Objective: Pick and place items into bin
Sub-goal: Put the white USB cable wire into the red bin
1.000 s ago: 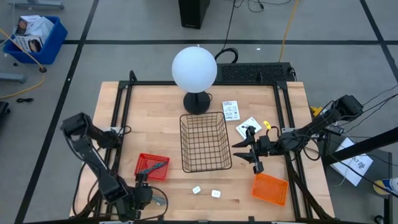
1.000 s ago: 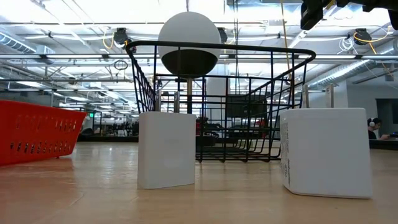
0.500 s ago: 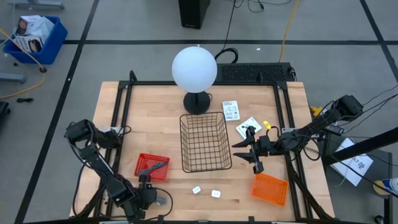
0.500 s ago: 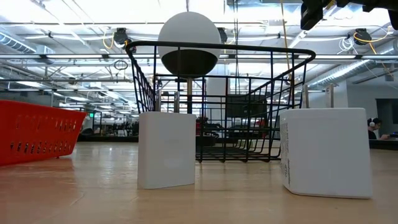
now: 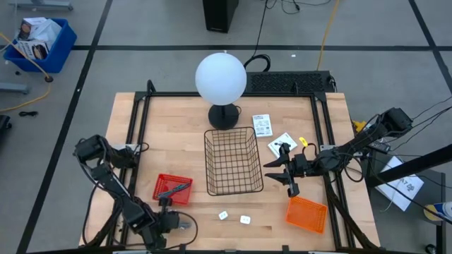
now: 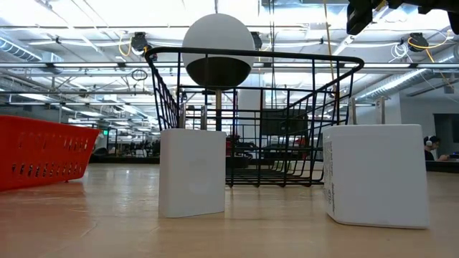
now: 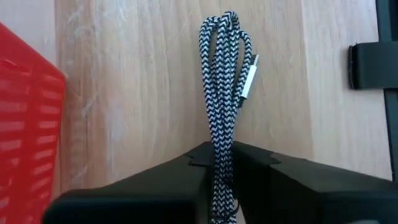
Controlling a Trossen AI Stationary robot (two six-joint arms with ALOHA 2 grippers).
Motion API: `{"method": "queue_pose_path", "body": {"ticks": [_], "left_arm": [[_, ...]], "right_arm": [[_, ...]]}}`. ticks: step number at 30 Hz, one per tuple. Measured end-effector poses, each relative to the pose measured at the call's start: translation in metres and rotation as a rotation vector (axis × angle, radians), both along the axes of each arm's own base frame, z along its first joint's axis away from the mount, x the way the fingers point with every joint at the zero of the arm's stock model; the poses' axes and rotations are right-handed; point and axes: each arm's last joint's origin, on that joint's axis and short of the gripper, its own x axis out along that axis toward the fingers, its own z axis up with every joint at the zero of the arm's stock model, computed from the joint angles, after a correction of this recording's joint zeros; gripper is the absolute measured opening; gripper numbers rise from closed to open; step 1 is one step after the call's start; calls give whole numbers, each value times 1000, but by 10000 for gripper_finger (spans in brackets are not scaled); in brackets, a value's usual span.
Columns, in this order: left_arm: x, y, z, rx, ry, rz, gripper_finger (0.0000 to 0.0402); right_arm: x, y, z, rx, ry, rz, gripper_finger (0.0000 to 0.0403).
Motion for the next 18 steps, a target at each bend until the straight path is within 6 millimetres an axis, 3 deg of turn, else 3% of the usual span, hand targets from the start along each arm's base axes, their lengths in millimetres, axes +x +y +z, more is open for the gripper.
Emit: {"method": "queue_pose_path", "body": {"ticks": [5, 11, 18], "left_arm": [[0, 4, 10, -33, -1, 0, 32], [-2, 9, 40, -97, -78, 5, 56], [-8, 21, 74, -122, -182, -33, 30]], "right_arm": [[0, 0, 0, 0, 0, 0, 132], [0, 0, 0, -1, 3, -1, 132], [0, 0, -1, -4, 9, -3, 132]]}}
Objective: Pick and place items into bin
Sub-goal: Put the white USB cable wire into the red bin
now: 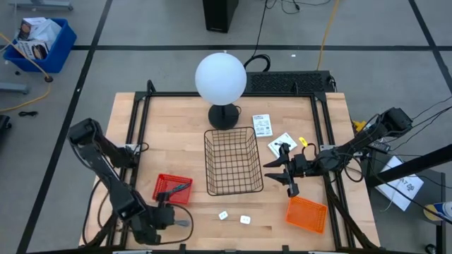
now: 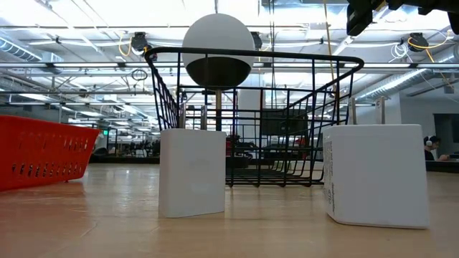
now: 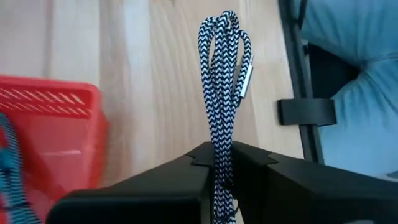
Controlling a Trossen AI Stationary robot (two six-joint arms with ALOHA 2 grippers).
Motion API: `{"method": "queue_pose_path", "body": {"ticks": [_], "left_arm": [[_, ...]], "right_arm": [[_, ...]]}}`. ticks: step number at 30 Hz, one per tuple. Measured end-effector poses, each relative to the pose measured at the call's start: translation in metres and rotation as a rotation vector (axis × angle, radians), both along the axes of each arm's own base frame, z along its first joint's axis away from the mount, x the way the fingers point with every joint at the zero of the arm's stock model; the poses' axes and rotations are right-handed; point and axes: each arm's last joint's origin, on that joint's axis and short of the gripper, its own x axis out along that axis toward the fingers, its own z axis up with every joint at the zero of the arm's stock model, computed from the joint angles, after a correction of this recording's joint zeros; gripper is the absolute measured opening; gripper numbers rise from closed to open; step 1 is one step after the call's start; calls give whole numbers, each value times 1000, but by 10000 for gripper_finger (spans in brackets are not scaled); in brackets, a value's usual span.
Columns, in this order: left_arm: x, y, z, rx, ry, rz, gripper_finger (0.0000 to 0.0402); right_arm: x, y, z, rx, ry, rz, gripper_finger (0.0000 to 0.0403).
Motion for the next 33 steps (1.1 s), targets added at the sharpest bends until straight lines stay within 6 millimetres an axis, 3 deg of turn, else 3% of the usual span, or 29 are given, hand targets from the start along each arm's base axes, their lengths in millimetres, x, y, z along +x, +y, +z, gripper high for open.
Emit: {"method": "queue_pose_path", "body": {"ticks": [10, 18, 23, 33], "left_arm": [[-10, 36, 33, 104, -70, 71, 57], [-2, 63, 30, 260, 14, 92, 24], [1, 78, 27, 332, 84, 133, 38], [5, 84, 27, 303, 135, 151, 18]], "right_arm": [[0, 0, 0, -2, 0, -2, 132], [0, 0, 0, -3, 0, -2, 132], [0, 0, 0, -3, 0, -2, 132], [0, 0, 0, -3, 0, -2, 132]]}}
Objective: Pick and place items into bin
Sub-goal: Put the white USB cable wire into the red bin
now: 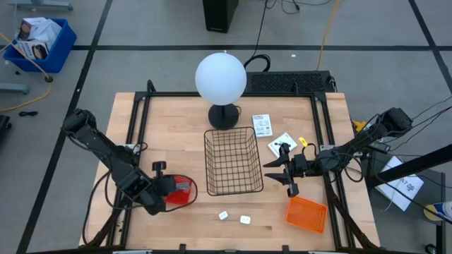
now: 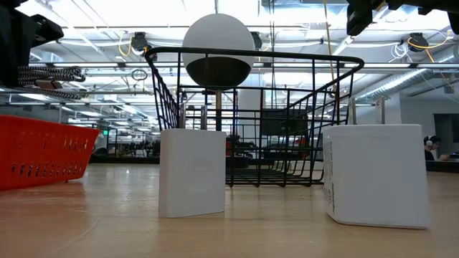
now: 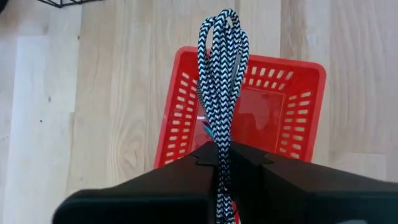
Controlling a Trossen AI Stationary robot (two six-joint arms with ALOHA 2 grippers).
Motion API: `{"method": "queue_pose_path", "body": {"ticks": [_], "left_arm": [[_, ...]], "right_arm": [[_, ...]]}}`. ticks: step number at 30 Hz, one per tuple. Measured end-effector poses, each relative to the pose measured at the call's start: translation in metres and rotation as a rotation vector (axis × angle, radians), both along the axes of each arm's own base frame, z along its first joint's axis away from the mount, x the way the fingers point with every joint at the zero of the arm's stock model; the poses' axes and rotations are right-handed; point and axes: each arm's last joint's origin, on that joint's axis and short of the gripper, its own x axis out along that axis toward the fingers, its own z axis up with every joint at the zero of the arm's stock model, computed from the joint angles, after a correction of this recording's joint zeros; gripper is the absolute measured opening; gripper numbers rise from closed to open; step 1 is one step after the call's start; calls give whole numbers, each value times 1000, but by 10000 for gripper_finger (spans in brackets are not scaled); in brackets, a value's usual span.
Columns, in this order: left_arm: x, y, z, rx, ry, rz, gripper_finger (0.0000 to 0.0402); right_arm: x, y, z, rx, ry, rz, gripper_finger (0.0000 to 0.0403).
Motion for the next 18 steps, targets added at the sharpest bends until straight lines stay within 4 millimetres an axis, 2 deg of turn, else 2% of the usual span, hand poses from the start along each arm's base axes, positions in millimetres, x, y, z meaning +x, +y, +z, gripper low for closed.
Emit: {"method": "queue_pose_path", "body": {"ticks": [4, 8, 12, 18], "left_arm": [[1, -1, -1, -22, -15, 35, 39], [0, -1, -12, -38, -23, 42, 65], [-2, 0, -20, -57, -9, 63, 71], [-3, 1, -21, -53, -6, 65, 73]], "right_arm": [[0, 0, 0, 0, 0, 1, 132], [0, 0, 0, 0, 0, 2, 132], [0, 0, 0, -1, 0, 3, 133], [0, 0, 0, -1, 1, 3, 133]]}}
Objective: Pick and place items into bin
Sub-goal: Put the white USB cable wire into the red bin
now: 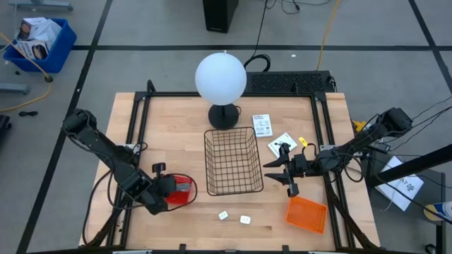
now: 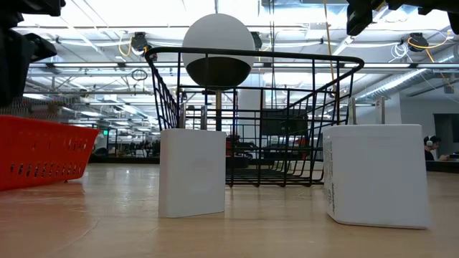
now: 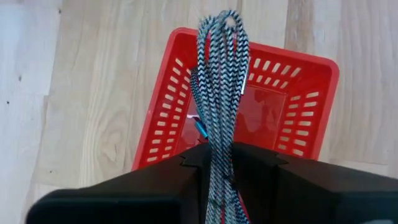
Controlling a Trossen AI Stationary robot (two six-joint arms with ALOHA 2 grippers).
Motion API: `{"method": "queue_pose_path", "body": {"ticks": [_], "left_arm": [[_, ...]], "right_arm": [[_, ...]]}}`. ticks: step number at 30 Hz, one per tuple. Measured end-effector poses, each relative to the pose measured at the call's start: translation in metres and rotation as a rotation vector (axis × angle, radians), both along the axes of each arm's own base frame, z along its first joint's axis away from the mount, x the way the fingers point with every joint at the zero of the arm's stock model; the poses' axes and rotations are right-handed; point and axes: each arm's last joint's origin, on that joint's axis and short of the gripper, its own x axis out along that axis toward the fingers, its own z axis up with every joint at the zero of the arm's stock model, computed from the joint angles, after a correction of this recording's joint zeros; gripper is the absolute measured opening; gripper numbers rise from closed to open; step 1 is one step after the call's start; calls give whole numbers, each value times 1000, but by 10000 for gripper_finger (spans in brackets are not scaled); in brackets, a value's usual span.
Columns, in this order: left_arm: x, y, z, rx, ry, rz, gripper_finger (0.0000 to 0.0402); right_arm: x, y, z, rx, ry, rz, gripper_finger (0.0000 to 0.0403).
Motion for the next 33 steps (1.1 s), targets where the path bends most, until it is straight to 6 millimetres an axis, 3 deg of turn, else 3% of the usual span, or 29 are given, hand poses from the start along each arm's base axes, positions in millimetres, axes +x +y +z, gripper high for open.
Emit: {"method": "queue_pose_path", "body": {"ticks": [26, 33], "left_arm": [[1, 1, 1, 27, -43, 30, 74], [9, -5, 8, -6, -132, 17, 74]], "right_arm": [[0, 0, 0, 0, 0, 3, 132], [0, 2, -1, 0, 3, 13, 132]]}}
